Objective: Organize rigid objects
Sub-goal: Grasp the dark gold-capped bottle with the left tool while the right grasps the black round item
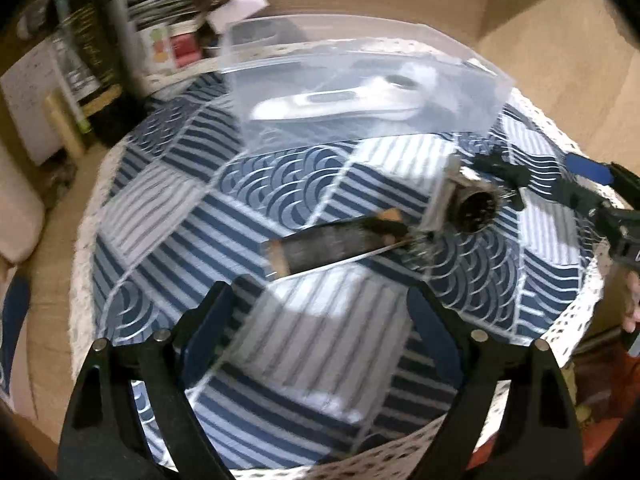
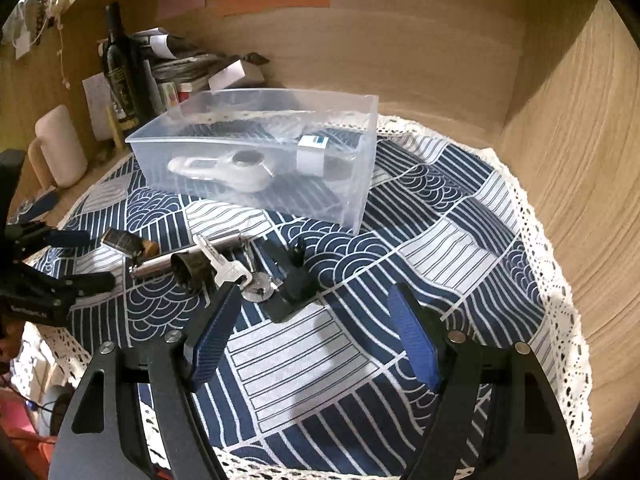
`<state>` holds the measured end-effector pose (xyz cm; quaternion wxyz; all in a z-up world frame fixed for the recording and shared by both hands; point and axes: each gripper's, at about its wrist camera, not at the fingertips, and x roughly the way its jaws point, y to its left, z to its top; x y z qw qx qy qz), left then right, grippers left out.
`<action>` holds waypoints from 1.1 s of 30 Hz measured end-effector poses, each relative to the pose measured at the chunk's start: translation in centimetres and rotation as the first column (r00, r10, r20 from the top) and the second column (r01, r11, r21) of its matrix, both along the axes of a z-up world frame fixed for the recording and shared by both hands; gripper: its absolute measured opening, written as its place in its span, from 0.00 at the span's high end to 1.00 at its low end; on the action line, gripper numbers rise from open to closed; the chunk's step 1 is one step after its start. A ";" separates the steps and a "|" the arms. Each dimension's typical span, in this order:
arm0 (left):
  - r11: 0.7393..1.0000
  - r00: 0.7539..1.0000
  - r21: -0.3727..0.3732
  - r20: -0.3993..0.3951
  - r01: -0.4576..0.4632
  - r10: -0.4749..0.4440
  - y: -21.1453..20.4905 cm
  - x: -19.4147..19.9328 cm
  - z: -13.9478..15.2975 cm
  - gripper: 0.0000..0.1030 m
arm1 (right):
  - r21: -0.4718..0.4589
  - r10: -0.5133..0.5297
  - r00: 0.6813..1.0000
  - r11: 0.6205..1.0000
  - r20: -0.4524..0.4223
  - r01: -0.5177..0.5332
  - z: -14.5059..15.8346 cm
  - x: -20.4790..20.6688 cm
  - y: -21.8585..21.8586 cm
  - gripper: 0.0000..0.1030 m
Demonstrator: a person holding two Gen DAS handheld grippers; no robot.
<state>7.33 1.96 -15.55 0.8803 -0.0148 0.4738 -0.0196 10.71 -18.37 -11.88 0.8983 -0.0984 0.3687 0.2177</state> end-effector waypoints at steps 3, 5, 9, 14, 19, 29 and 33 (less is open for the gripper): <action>1.000 1.000 0.018 -0.003 0.024 -0.024 -1.2 1.2 -0.1 0.20 | 0.011 0.011 1.000 1.000 -0.002 -0.011 0.1 -0.2 0.1 0.29; 0.999 1.000 0.020 -0.003 0.027 -0.027 -1.4 1.9 -0.1 0.20 | 0.024 0.026 1.000 0.999 -0.005 -0.026 0.2 -0.4 0.3 0.29; 1.000 1.000 0.008 -0.004 0.020 -0.020 -1.6 3.3 0.0 0.20 | 0.031 0.057 0.998 0.998 -0.007 -0.057 0.2 -0.6 0.9 0.29; 0.999 1.000 0.034 -0.009 0.021 -0.021 -2.2 4.8 -0.1 0.20 | 0.054 0.109 0.994 0.993 -0.032 -0.107 -0.2 -0.7 2.1 0.29; 0.999 0.999 0.037 0.014 0.030 -0.030 -1.9 5.2 0.0 0.43 | 0.056 0.162 0.986 0.986 -0.048 -0.159 -0.6 -0.6 3.7 0.36; 0.999 0.999 0.009 0.028 0.046 -0.046 0.1 2.6 0.5 0.78 | 0.035 0.252 0.963 0.968 -0.091 -0.250 -1.8 -0.1 7.6 0.55; 0.998 0.998 0.018 0.017 0.059 -0.060 0.0 2.2 0.5 0.72 | 0.025 0.252 0.959 0.968 -0.130 -0.251 -2.8 0.9 8.8 0.55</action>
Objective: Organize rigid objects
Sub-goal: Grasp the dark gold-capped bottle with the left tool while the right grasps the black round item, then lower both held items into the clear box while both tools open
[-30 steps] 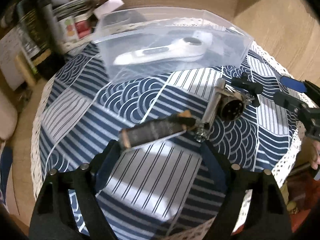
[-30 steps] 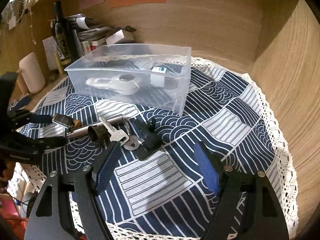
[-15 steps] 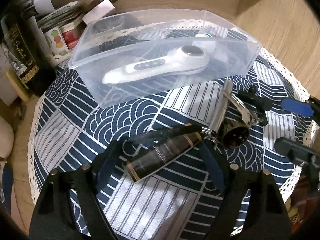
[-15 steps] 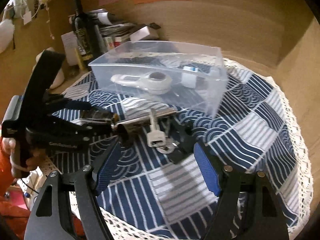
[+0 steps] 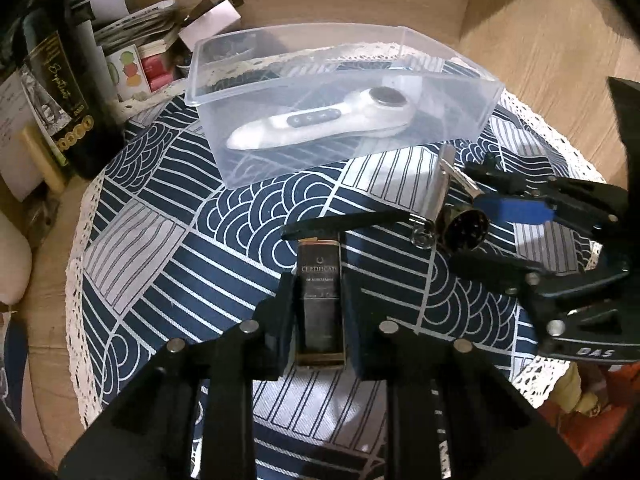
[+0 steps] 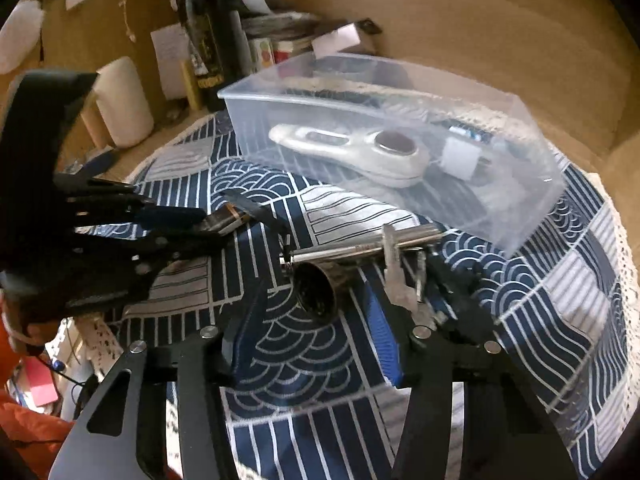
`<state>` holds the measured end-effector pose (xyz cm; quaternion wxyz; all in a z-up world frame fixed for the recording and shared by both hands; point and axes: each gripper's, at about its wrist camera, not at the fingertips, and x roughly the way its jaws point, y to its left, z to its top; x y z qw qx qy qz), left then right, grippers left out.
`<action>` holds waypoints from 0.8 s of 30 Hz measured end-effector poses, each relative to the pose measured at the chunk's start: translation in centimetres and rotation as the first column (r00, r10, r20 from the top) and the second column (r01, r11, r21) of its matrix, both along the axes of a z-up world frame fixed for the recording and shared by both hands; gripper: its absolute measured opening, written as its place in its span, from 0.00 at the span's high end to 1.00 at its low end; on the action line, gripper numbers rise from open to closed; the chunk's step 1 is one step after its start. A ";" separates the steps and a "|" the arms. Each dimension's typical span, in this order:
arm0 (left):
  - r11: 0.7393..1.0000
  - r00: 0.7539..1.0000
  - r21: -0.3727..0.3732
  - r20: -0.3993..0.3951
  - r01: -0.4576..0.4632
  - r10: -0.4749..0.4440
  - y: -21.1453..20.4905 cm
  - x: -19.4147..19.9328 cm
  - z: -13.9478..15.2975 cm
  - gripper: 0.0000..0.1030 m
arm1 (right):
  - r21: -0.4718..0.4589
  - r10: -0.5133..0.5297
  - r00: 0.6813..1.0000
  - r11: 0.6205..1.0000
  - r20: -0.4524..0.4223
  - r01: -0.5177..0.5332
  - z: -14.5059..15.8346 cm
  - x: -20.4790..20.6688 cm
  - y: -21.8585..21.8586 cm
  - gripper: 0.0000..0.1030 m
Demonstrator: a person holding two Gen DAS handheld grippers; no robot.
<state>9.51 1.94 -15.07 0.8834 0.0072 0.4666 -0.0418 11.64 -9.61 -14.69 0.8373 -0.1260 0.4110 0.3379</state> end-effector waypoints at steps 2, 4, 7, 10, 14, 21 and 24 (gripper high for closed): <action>1.000 1.000 0.022 0.013 -0.007 0.007 -0.3 0.2 -0.1 0.64 | -0.018 -0.006 1.000 1.000 -0.009 0.006 -0.5 0.3 0.6 0.63; 0.999 0.999 0.048 0.032 -0.006 0.004 -0.7 0.4 -0.3 0.70 | -0.029 -0.014 1.000 0.999 -0.002 0.013 -0.6 0.4 0.7 0.70; 0.998 0.999 0.060 0.052 -0.005 0.002 -0.8 0.3 -0.1 0.78 | -0.001 -0.029 1.000 1.000 0.000 0.029 -0.1 0.3 0.0 0.70; 0.999 0.998 0.043 0.069 -0.014 0.011 -0.5 0.0 0.4 0.78 | 0.020 -0.054 0.998 0.998 0.017 0.053 0.7 0.2 -1.1 0.70; 1.000 0.994 0.003 0.110 -0.029 0.028 0.2 -0.5 2.2 0.78 | 0.051 -0.084 0.995 0.995 0.061 0.081 2.4 -0.2 -2.5 0.70; 0.998 0.973 -0.037 0.222 -0.051 0.058 1.4 -0.7 6.6 0.78 | 0.139 -0.159 0.975 0.981 0.154 0.138 6.3 0.5 -4.4 0.70; 0.997 0.961 -0.048 0.266 -0.068 0.078 1.7 -0.3 8.4 0.78 | 0.169 -0.183 0.964 0.974 0.191 0.151 7.8 1.1 -4.6 0.70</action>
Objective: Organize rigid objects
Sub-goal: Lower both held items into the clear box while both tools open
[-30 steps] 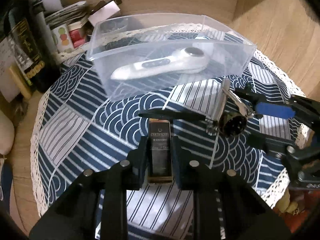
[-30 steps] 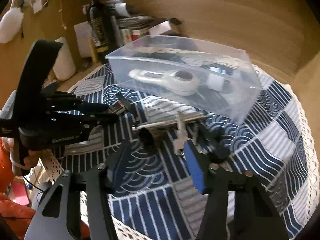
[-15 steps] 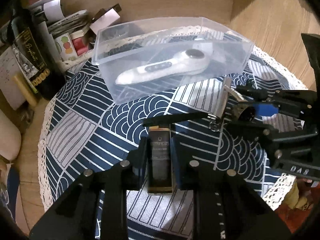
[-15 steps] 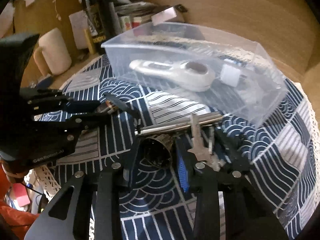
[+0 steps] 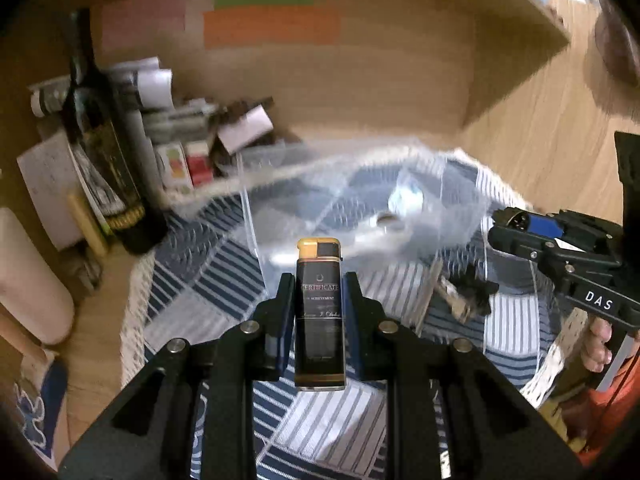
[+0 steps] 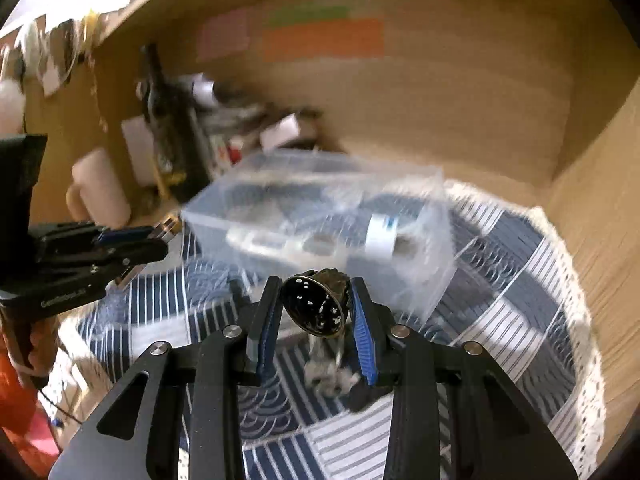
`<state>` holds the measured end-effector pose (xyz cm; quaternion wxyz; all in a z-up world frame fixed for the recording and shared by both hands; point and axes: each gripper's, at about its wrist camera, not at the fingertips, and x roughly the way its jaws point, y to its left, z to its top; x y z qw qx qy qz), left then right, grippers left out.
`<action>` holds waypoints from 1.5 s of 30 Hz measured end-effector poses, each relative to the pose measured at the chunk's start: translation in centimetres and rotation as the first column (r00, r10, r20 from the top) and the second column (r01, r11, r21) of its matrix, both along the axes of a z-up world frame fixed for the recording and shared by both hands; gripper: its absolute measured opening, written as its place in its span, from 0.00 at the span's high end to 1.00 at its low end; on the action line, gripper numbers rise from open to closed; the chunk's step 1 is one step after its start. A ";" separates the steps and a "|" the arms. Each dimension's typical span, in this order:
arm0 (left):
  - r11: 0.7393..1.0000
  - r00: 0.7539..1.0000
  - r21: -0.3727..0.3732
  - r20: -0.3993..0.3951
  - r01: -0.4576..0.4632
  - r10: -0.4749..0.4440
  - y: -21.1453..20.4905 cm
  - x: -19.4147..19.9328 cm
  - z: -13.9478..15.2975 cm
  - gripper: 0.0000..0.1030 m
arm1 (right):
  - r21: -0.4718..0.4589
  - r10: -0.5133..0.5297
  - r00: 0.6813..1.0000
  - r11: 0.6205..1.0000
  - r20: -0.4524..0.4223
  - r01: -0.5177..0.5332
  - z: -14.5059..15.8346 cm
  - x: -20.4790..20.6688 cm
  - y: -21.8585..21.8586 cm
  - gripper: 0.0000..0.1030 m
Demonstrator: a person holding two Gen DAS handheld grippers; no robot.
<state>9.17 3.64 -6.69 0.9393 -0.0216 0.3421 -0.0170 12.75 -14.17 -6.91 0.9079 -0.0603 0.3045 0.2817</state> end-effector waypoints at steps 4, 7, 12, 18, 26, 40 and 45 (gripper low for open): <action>1.000 0.999 -0.011 0.036 -0.014 0.015 0.3 1.1 1.6 0.78 | 0.026 -0.030 0.998 0.999 0.058 0.028 1.9 0.7 -0.3 0.70; 1.000 0.999 -0.019 0.046 -0.024 0.025 0.6 2.4 2.2 0.78 | 0.044 -0.045 0.996 0.998 0.080 0.042 3.0 1.8 -0.4 0.70; 0.999 0.998 -0.031 0.047 -0.028 0.029 0.9 4.8 3.0 0.78 | 0.037 -0.056 0.993 0.998 0.105 0.052 3.6 3.4 -0.2 0.70; 0.999 0.998 -0.022 0.045 -0.041 0.042 1.3 7.3 3.4 0.78 | 0.012 -0.062 0.996 0.998 0.071 0.061 2.6 6.3 0.5 0.70; 0.999 0.999 -0.016 -0.033 -0.037 0.037 1.7 10.8 1.1 0.78 | -0.079 -0.071 0.996 0.995 -0.062 0.066 -1.9 10.2 1.3 0.70; 1.000 0.988 -0.016 -0.152 0.000 -0.002 0.8 14.0 -2.9 0.78 | -0.153 -0.068 0.992 0.987 -0.108 0.051 -3.8 11.0 2.2 0.70; 1.000 0.988 0.004 -0.155 0.004 -0.003 0.2 14.1 -3.1 0.78 | -0.154 -0.057 0.993 0.987 -0.106 0.040 -3.5 10.8 2.4 0.69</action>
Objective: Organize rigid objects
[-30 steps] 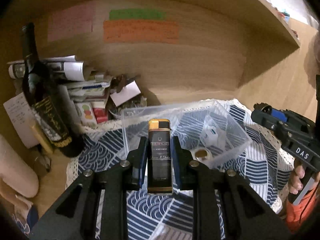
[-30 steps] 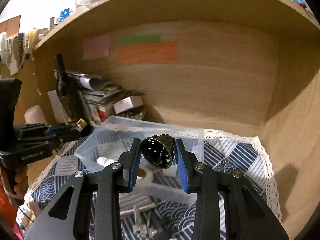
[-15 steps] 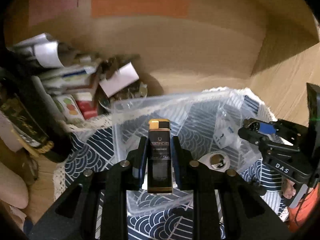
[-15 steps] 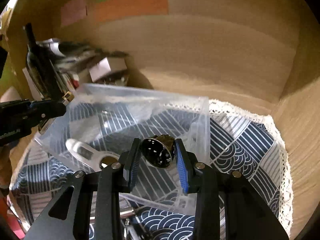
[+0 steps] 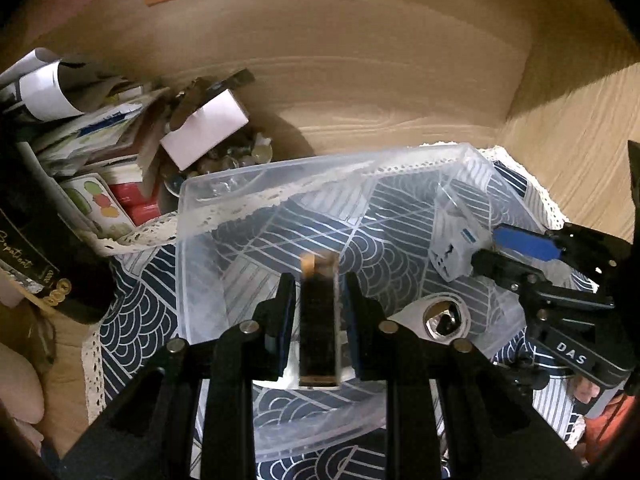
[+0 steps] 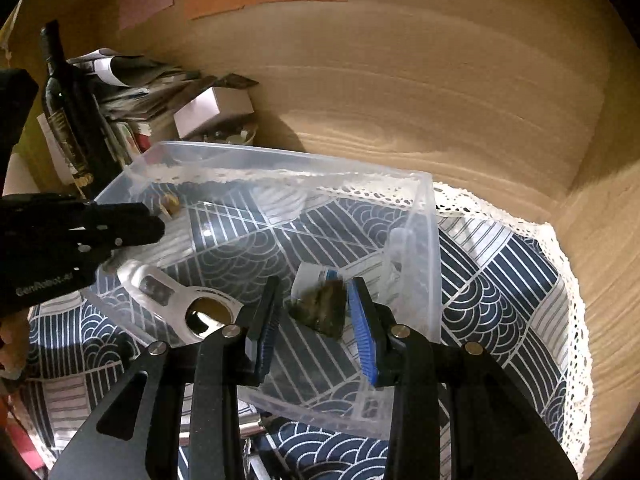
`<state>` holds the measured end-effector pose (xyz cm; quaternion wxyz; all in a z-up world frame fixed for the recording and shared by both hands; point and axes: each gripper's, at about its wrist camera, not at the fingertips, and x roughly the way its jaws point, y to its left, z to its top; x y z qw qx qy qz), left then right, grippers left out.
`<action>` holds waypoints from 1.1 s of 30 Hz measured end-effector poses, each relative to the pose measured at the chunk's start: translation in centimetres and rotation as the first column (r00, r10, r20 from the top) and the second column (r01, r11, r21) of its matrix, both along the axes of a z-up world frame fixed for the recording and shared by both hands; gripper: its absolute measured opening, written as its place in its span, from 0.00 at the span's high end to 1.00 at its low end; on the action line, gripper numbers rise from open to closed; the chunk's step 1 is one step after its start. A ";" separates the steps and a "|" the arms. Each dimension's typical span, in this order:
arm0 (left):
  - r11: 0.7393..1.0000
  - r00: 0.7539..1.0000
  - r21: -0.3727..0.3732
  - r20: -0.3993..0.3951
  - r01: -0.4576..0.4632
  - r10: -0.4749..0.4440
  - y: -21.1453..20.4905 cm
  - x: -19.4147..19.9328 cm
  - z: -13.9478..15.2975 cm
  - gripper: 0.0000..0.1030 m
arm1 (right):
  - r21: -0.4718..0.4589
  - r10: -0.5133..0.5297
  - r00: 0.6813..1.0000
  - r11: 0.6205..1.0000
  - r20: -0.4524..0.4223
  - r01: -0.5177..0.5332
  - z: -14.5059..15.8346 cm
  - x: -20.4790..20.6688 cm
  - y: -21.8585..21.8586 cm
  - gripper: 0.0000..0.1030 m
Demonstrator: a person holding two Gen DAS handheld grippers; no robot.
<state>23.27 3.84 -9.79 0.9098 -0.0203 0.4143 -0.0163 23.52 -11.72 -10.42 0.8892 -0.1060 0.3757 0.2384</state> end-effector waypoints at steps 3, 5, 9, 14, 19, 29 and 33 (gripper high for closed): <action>1.000 1.000 0.002 0.006 0.004 -0.004 -0.2 -0.2 0.3 0.77 | 0.013 0.007 1.000 1.000 0.015 -0.007 0.7 -0.6 0.0 0.64; 1.000 1.000 0.000 0.016 0.003 -0.003 -0.4 -0.6 0.8 0.75 | 0.017 0.010 0.999 1.000 0.034 -0.011 1.3 -1.1 -0.1 0.63; 1.000 0.998 0.013 0.060 -0.005 0.004 -0.6 -2.0 2.1 0.59 | 0.034 0.017 0.996 0.999 0.084 -0.019 2.9 -2.5 -0.6 0.56; 1.000 0.991 0.030 0.135 0.000 -0.004 -1.2 -4.5 4.0 0.40 | 0.062 0.016 0.987 0.998 0.159 -0.026 5.2 -4.7 -1.8 0.44; 0.999 0.987 0.041 0.157 0.022 -0.028 -2.1 -6.7 4.7 0.27 | 0.081 0.006 0.982 0.997 0.187 -0.021 6.0 -6.3 -3.0 0.41; 0.992 0.988 0.090 0.119 0.092 -0.103 -4.6 -9.7 2.2 0.24 | 0.069 -0.032 0.991 0.997 0.128 0.024 3.6 -8.4 -5.4 0.36; 0.987 0.988 0.081 0.061 0.136 -0.141 -5.7 -9.7 0.0 0.24 | 0.053 -0.036 0.997 0.998 0.062 0.033 1.5 -8.5 -5.9 0.36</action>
